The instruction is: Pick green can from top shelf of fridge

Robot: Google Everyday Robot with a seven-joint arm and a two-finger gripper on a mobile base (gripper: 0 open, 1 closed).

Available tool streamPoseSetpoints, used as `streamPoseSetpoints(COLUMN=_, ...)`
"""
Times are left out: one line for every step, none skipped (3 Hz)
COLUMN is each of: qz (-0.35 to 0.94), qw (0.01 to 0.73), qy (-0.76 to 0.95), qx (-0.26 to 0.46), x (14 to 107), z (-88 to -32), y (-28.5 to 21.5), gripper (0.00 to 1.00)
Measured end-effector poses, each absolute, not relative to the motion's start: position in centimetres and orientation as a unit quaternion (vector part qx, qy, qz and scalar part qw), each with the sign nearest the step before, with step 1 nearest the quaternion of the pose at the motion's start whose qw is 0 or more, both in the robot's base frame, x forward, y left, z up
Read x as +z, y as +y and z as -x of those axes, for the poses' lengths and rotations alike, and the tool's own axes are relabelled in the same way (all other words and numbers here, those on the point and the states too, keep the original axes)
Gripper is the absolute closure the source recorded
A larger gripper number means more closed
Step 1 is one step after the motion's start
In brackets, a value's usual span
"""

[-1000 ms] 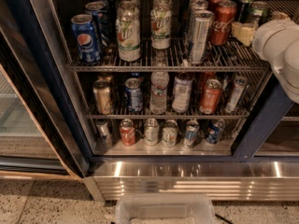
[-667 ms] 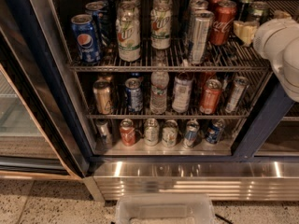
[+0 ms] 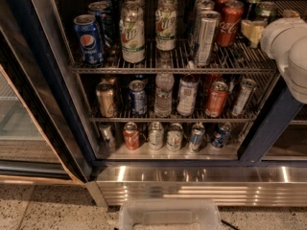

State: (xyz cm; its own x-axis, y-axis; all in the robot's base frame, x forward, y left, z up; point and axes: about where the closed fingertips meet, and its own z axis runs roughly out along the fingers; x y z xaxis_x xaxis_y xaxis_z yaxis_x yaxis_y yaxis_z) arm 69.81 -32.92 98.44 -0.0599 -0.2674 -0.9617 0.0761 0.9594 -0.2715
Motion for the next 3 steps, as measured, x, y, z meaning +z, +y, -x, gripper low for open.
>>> streamPoseSetpoints(qz=0.065, qw=0.681, qy=0.718, qx=-0.129, x=98.29, z=-70.0, y=-32.99, gripper=0.31)
streamPoseSetpoints(qz=0.063, qw=0.681, qy=0.718, qx=-0.132, x=98.18, z=-70.2, y=-33.03, gripper=0.32)
streamPoseSetpoints(qz=0.061, qw=0.681, qy=0.717, qx=-0.135, x=98.22, z=-70.61, y=-33.11, gripper=0.33)
